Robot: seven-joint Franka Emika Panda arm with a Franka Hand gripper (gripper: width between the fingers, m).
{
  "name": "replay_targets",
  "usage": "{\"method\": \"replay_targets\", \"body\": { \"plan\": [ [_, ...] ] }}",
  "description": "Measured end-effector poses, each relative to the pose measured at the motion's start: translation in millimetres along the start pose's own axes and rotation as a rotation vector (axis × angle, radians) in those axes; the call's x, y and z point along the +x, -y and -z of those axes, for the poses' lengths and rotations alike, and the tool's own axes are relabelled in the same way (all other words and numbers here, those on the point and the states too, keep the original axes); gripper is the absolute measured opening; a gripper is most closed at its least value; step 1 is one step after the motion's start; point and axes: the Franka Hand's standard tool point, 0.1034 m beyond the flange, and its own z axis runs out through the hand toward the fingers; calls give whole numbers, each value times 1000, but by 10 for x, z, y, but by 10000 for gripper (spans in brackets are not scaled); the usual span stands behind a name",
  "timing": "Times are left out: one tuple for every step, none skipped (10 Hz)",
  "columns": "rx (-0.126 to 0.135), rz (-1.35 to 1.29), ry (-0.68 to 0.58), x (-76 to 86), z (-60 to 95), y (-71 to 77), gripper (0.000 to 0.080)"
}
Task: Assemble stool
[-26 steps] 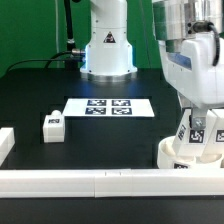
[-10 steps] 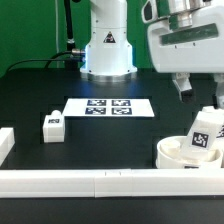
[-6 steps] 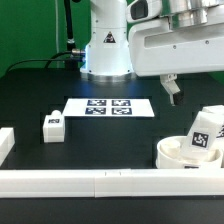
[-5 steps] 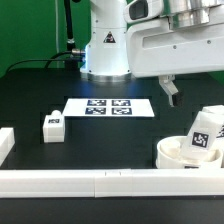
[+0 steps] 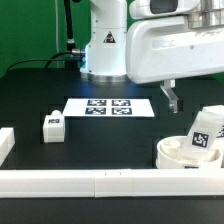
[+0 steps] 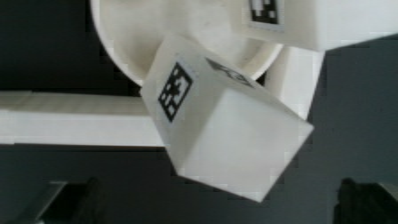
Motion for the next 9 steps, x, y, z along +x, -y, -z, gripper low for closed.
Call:
{"method": "replay_targets", "body": {
  "plan": [
    [-2,64,1,-2,-3,-8,649],
    [-4,110,1,-2,-2,-19,649],
    [-12,196,4,-3,-2,-36,649],
    [-35,343,14,-10,-7,-48,649],
    [-50,477,26,-21,-27,-46,649],
    [-59,580,36,-31,-53,-37,649],
    [-73,687,52,-46,-83,-27,649],
    [-82,793,66,-58,-110,-34,649],
    [-81,820,71,-65,-123,-41,649]
  ]
}}
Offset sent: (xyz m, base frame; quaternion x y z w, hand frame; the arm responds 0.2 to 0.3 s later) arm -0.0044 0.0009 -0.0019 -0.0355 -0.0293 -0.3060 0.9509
